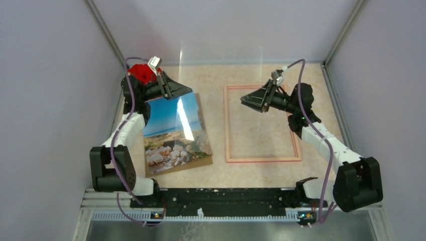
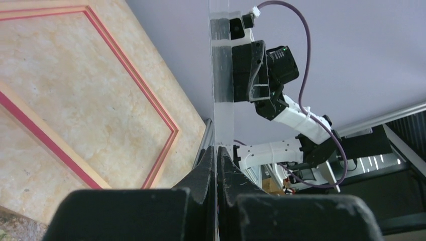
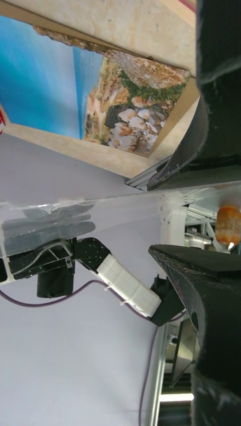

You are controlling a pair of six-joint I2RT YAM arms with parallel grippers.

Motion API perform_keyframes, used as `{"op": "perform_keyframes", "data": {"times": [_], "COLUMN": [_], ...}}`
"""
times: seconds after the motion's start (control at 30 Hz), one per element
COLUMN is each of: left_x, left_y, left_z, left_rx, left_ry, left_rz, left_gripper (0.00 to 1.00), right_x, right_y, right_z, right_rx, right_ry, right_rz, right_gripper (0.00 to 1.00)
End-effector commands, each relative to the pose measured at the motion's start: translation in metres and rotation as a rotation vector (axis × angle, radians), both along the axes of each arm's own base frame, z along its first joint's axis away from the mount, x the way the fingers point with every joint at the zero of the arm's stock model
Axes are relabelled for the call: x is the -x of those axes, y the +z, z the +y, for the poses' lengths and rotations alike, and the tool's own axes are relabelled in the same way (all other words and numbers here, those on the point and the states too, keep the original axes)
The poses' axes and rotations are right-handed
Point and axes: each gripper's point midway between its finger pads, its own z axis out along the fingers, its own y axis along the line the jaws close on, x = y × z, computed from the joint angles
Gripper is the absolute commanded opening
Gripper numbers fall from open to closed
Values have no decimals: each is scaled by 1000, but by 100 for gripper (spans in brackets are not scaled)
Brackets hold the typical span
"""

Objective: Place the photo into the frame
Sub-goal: Pick up the photo frame item at the center of the board.

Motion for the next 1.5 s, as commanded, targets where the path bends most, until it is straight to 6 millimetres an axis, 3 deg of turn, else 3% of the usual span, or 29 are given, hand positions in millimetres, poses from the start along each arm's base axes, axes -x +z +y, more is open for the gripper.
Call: {"op": "perform_keyframes", "data": {"times": [0.0, 0.17, 0.37, 0.43, 0.5, 0.57, 0.6, 0.73, 0.77, 0.87, 1.03, 1.17, 1.27, 1.47], "left_x": [-9, -14, -19, -20, -21, -24, -27, -48, -52, -58, -77, -83, -81, -79], "left_y": [12, 13, 7, 6, 4, 1, -1, -28, -36, -62, -107, -144, -172, -229], "left_z": [4, 6, 7, 7, 7, 6, 6, 7, 9, 6, -9, -48, -84, -142], "left_rx": [24, 23, 15, 14, 8, -16, -44, -223, -263, -365, -642, -793, -849, -930], "left_ry": [80, 89, 93, 99, 97, 87, 87, 129, 134, 118, 135, 91, 23, -46], "left_rz": [-3, -2, 16, 20, 11, -5, -15, -41, -37, -40, -148, -214, -215, -183], "left_gripper": [0, 0, 0, 0, 0, 0, 10, 89, 97, 98, 98, 99, 98, 95], "right_x": [14, 25, 25, 27, 26, 23, 20, 2, -3, -19, -37, -36, -31, -8], "right_y": [21, 22, 18, 17, 13, 12, 13, 31, 39, 50, 41, 28, 31, 53], "right_z": [7, 7, 8, 9, 9, 8, 5, -17, -24, -50, -106, -148, -176, -197], "right_rx": [-32, -19, 3, -2, 7, 24, 36, 77, 84, 130, 336, 571, 692, 772], "right_ry": [72, 123, 146, 166, 177, 183, 177, 85, 60, -28, -245, -430, -577, -703], "right_rz": [-72, -89, -78, -76, -63, -48, -47, -93, -107, -113, -42, 17, 20, -8], "right_gripper": [43, 47, 47, 37, 12, 0, 0, 0, 0, 0, 0, 0, 0, 0]}}
